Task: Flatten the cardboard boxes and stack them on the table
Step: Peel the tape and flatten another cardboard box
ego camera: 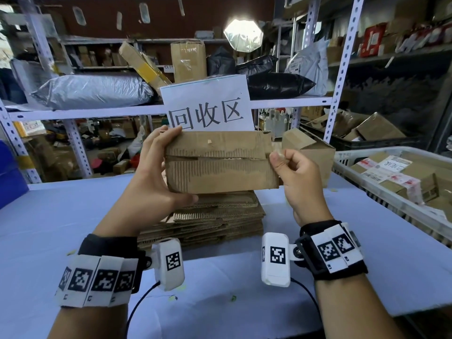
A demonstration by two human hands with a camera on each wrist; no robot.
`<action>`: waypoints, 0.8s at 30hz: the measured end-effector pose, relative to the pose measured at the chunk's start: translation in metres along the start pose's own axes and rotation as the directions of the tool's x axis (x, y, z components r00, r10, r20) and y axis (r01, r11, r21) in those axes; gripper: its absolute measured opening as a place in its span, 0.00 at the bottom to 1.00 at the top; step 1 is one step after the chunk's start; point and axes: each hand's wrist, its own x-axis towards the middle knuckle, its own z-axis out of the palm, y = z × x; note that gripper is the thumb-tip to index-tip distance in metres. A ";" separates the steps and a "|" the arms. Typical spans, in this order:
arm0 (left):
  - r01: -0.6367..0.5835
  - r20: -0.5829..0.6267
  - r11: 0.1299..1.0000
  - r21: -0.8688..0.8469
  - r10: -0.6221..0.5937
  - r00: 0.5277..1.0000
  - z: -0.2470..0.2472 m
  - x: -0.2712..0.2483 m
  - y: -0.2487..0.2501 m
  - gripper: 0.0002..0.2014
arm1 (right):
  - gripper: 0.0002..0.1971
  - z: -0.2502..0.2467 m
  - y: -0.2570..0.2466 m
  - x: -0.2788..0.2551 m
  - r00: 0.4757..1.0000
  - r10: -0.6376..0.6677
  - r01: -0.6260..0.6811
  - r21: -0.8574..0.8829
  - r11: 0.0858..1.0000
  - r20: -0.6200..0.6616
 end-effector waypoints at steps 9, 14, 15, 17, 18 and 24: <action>0.106 -0.160 0.866 0.489 -0.031 0.987 0.002 -0.004 0.002 0.57 | 0.16 0.016 -0.011 -0.012 0.975 -0.012 -0.041 0.230 0.972 0.222; -0.004 -0.073 0.760 0.650 0.067 0.995 0.003 -0.003 0.013 0.61 | 0.18 0.026 -0.016 -0.019 0.943 0.000 -0.103 0.291 0.951 0.333; -0.039 -0.039 0.756 0.653 0.084 0.996 0.006 -0.003 0.015 0.61 | 0.17 0.028 -0.017 -0.020 0.941 0.011 -0.120 0.301 0.946 0.338; -0.089 0.002 0.755 0.650 0.115 0.993 0.012 -0.003 0.018 0.61 | 0.16 0.030 -0.018 -0.023 0.940 0.041 -0.173 0.367 0.914 0.340; -0.101 0.008 0.757 0.646 0.126 0.992 0.014 -0.004 0.018 0.60 | 0.17 0.031 -0.019 -0.024 0.937 0.052 -0.200 0.408 0.891 0.346; -0.085 -0.024 0.811 0.579 0.121 0.992 0.014 -0.005 0.015 0.57 | 0.23 0.028 -0.021 -0.026 0.900 0.022 -0.232 0.436 0.870 0.434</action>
